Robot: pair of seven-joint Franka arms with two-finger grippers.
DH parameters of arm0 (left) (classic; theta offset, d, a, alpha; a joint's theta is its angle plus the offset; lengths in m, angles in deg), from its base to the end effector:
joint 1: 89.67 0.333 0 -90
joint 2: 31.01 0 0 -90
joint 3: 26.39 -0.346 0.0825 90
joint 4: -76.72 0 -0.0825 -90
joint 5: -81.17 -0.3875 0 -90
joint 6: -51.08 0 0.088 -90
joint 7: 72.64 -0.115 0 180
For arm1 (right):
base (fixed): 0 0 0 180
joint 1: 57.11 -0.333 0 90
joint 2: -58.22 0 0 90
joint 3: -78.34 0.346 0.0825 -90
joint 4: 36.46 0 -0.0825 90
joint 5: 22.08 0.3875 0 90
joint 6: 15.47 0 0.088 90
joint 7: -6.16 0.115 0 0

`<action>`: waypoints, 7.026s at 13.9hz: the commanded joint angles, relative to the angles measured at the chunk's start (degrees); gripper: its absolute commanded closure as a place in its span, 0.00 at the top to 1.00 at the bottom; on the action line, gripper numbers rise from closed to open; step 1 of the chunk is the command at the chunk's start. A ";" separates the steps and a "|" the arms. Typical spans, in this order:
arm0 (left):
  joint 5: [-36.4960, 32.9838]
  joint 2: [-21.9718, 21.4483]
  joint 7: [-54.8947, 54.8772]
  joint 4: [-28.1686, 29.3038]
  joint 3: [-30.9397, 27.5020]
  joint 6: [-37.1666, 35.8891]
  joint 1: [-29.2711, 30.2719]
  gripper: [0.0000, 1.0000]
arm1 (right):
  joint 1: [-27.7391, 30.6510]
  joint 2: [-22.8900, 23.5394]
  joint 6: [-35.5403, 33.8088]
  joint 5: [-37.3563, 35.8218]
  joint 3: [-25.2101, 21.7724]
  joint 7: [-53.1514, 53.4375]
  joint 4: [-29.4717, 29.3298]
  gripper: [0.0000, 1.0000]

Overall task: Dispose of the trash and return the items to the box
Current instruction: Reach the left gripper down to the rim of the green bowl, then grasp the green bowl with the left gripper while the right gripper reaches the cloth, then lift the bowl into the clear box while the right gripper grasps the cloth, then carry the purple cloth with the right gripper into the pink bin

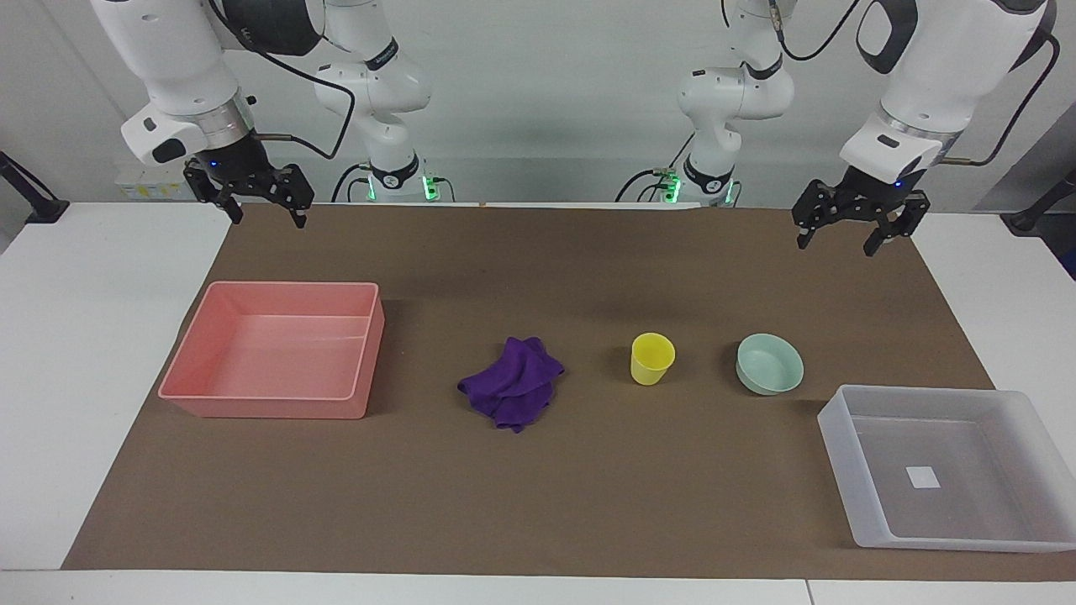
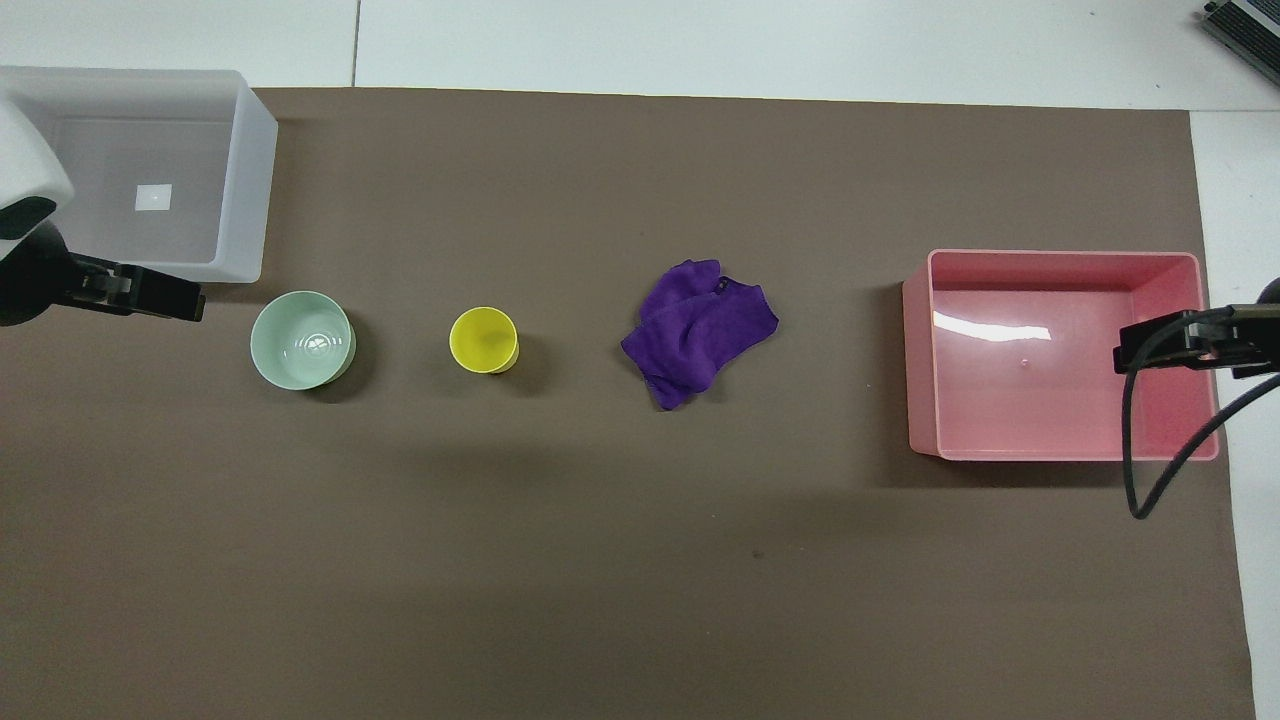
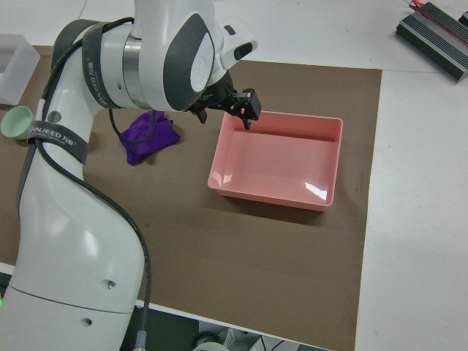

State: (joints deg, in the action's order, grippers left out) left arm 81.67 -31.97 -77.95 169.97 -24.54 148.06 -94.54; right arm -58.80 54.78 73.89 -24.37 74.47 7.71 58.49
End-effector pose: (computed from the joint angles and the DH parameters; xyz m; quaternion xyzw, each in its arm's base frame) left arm 0.5603 -0.0671 0.6399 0.9937 -0.1044 0.0409 0.0046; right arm 0.5342 -0.0261 0.6374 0.9991 -0.0323 -0.0189 0.0179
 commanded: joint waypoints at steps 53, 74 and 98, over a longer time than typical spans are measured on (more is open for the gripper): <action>2.23 16.51 -0.93 2.05 -0.61 31.95 10.40 0.00 | -29.34 27.52 59.88 -0.78 0.70 22.62 14.30 1.00; 2.32 44.47 3.88 -28.92 -0.87 27.11 18.23 0.00 | -28.46 21.11 41.61 -0.17 -0.26 18.66 5.69 0.00; 0.03 23.24 2.17 -3.38 -3.51 29.84 11.38 1.00 | -2.72 3.36 19.54 -0.17 -0.18 -7.42 8.84 0.00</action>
State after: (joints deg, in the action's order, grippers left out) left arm 82.55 1.79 -71.98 152.62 -27.46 176.23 -82.01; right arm -64.43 60.27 93.28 -24.32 73.54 4.10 64.22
